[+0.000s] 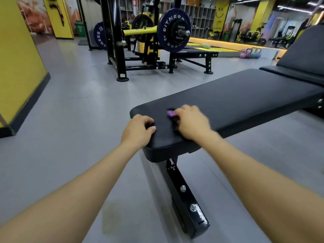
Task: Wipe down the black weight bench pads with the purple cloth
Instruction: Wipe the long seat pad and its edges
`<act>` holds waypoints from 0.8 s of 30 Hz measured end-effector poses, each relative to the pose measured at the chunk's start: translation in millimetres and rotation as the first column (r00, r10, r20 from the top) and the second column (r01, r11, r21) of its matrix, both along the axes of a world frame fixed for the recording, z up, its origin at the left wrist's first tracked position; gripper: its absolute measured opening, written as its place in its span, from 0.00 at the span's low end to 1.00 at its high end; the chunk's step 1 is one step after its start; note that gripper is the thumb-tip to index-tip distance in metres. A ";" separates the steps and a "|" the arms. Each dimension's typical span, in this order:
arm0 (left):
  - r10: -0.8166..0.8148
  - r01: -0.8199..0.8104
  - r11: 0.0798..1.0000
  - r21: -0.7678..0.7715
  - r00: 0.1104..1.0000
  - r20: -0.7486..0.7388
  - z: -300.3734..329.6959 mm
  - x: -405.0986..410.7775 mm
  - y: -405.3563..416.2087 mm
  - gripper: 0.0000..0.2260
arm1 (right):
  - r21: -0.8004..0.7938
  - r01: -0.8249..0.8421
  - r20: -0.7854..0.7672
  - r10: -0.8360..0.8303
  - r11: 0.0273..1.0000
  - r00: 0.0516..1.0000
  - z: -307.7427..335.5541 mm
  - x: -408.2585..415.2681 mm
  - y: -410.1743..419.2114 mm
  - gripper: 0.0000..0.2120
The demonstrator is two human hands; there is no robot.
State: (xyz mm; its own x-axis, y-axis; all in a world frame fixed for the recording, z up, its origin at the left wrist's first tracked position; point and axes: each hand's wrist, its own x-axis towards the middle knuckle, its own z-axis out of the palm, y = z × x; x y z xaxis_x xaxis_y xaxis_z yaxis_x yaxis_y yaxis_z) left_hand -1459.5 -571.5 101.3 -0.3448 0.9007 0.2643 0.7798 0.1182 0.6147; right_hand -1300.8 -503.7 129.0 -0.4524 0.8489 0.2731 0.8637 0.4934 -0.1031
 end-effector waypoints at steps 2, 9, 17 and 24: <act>0.009 -0.009 1.000 -0.003 1.000 -0.015 1.4 1.8 -1.4 0.11 | -0.025 -0.165 -0.005 0.165 0.986 0.986 -6.0 -7.8 -22.5 0.18; -0.018 0.019 0.999 0.026 0.998 -0.052 -1.8 7.4 -6.3 0.09 | 0.055 0.143 -0.094 -0.137 0.988 0.986 1.9 75.7 14.7 0.15; -0.051 0.055 0.998 0.043 0.995 -0.085 -3.3 12.0 -9.6 0.10 | 0.144 -0.127 -0.194 0.154 0.981 0.969 -33.8 -4.1 -60.6 0.17; -0.073 0.078 0.996 0.038 0.991 -0.114 -4.0 9.5 -17.7 0.09 | 0.081 0.172 -0.291 -0.142 0.982 0.946 -14.3 80.5 -4.9 0.15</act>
State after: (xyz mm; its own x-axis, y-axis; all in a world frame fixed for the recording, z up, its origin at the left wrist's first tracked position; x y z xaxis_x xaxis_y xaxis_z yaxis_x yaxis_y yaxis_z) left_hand -1450.0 -589.2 97.3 -0.2422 0.9102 0.3359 0.8498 0.0320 0.5262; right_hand -1220.3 -508.6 114.8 -0.2074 0.8631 0.4604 0.8739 0.3750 -0.3093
